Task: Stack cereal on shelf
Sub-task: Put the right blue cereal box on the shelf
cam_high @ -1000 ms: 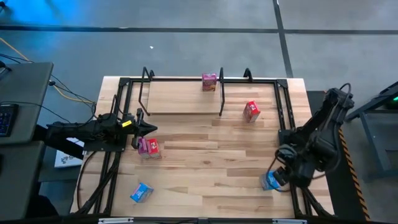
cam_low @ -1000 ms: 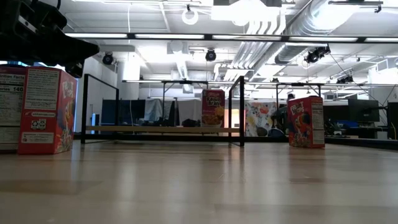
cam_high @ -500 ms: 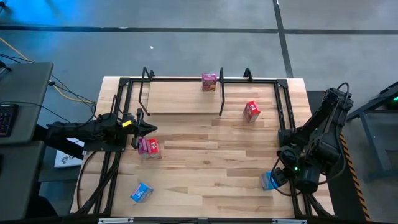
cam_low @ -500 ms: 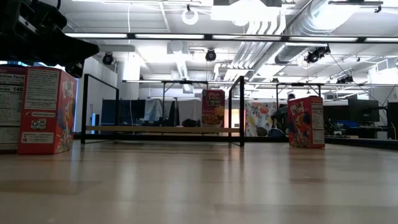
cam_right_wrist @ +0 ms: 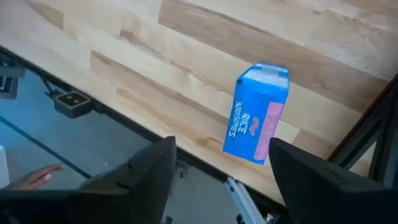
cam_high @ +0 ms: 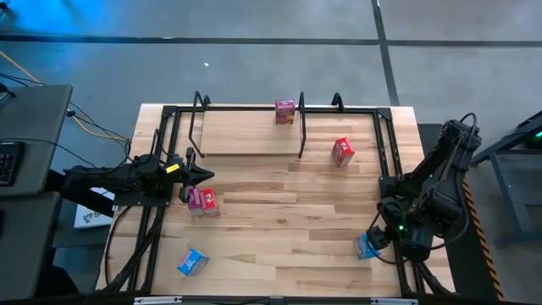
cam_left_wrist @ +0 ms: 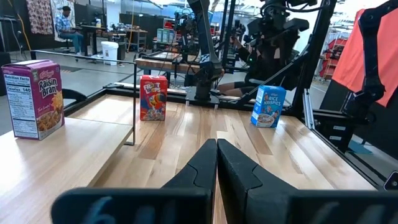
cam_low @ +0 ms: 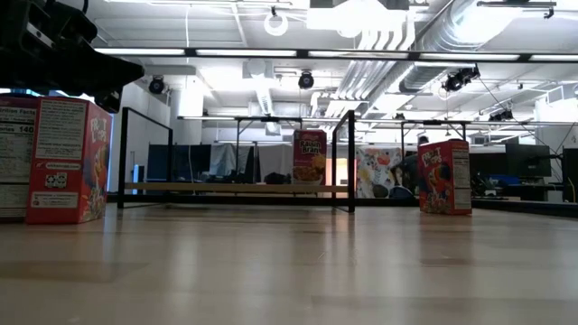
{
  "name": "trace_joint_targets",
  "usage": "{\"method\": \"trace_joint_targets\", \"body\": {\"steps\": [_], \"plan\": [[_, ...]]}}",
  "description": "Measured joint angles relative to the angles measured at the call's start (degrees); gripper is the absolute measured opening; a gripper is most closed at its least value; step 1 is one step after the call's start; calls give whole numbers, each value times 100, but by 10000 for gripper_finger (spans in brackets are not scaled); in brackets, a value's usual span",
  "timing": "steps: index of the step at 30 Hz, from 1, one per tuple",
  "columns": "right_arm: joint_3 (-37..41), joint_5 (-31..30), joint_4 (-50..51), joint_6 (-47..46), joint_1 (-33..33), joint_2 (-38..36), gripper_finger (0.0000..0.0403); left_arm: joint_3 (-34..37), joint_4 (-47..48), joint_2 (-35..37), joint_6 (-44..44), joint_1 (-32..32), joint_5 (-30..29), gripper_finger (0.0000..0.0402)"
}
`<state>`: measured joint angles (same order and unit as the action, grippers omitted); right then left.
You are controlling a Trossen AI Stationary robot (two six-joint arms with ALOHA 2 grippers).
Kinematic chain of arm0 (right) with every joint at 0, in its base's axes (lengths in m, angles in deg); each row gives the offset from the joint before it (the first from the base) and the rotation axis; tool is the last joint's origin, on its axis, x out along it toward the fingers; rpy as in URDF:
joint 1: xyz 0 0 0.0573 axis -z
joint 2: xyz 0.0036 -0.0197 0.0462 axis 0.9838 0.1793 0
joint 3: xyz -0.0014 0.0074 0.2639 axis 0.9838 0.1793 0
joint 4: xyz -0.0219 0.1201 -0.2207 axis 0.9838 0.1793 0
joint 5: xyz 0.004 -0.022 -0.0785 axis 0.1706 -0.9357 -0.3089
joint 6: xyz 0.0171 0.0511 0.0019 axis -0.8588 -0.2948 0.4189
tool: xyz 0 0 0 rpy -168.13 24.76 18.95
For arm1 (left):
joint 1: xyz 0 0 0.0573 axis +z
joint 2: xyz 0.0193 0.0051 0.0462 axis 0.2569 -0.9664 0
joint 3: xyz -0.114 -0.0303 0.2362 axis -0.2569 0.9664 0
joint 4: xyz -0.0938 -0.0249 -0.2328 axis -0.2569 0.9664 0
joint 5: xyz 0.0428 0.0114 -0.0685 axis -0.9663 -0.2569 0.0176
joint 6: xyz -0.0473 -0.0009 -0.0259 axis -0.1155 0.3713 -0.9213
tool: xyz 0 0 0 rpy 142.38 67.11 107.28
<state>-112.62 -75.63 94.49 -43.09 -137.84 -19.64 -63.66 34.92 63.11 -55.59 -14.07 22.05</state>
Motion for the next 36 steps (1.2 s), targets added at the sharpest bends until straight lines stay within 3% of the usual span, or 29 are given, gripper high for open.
{"method": "trace_joint_targets", "body": {"steps": [6, 12, 21, 36], "plan": [[0, -47, -76, 109, 120, 0, 268, 0, 0, 0, 0, 0, 0, 5], [0, -526, -378, 270, 118, 0, 268, 0, 1, 0, -1, 1, 1, 5], [0, 757, 74, -504, 157, 464, 268, 0, 0, 0, -2, 1, 0, 5], [0, 1188, 399, -499, 568, 1423, 268, 0, 1, 0, -1, 2, 1, 5]]}}
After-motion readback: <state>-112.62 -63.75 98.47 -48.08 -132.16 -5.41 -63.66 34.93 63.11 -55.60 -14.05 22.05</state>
